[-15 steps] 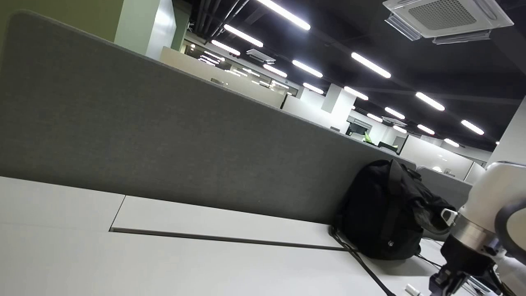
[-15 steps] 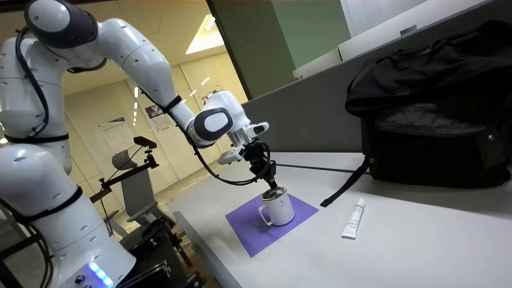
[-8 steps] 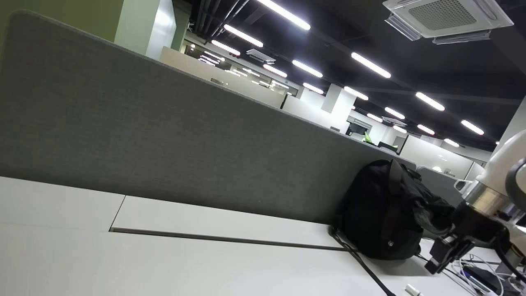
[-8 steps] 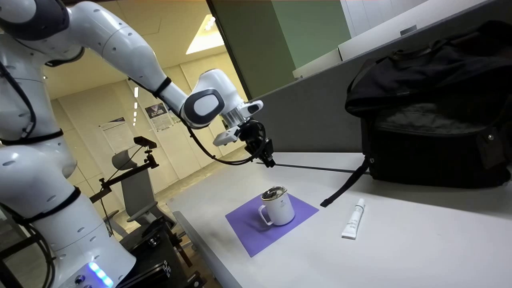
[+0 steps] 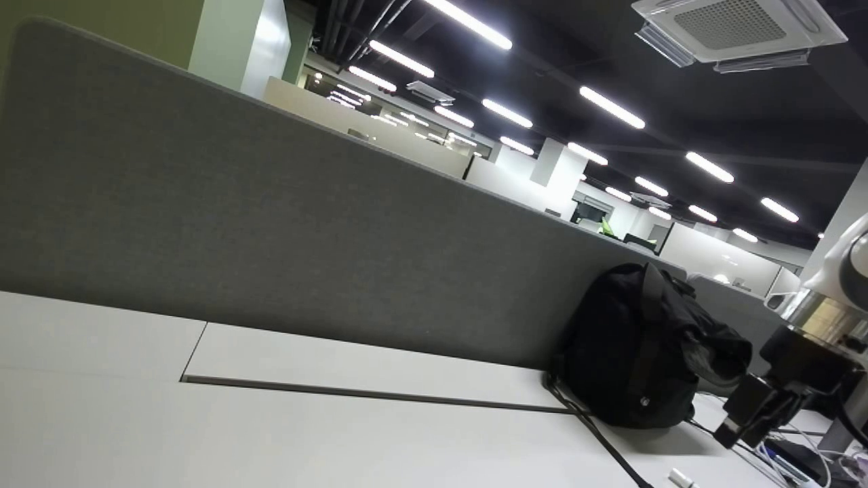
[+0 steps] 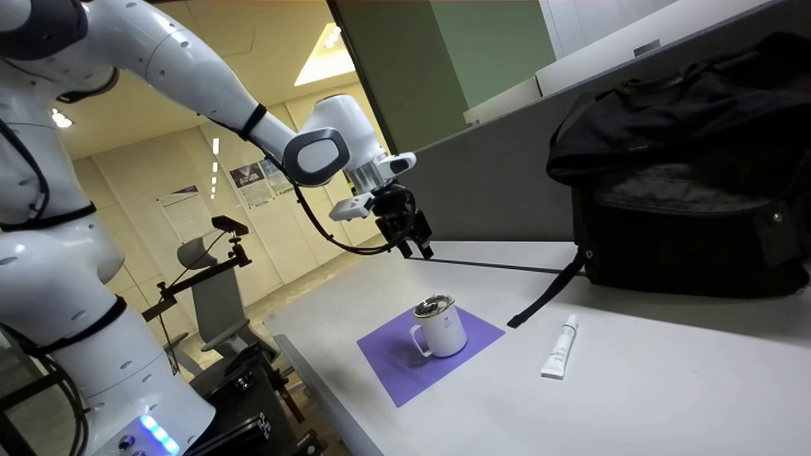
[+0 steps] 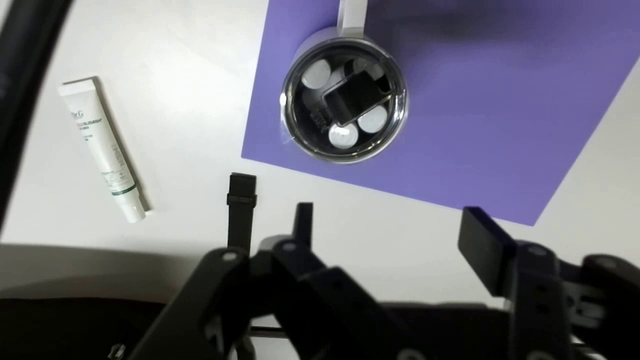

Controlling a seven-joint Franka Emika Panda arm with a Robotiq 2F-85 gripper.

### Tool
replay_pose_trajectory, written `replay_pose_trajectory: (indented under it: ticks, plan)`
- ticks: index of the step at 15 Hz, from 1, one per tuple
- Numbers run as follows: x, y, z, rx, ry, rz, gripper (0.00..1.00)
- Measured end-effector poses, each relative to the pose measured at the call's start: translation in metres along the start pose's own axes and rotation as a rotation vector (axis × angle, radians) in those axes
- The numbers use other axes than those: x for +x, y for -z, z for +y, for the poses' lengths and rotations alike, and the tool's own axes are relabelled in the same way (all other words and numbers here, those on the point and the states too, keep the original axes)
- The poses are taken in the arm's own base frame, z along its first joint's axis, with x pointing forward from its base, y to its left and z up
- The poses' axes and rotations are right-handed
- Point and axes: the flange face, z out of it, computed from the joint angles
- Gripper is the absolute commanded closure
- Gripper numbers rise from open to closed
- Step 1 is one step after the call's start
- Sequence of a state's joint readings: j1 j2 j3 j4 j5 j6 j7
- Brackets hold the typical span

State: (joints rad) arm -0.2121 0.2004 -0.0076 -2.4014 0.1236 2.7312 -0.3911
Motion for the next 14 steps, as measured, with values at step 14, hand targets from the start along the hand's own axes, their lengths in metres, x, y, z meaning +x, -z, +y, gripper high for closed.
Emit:
replay_pose_trajectory:
  ticks: [14]
  plan:
    - [-0.006, 0.032, 0.015, 0.012, -0.008, -0.035, 0.0]
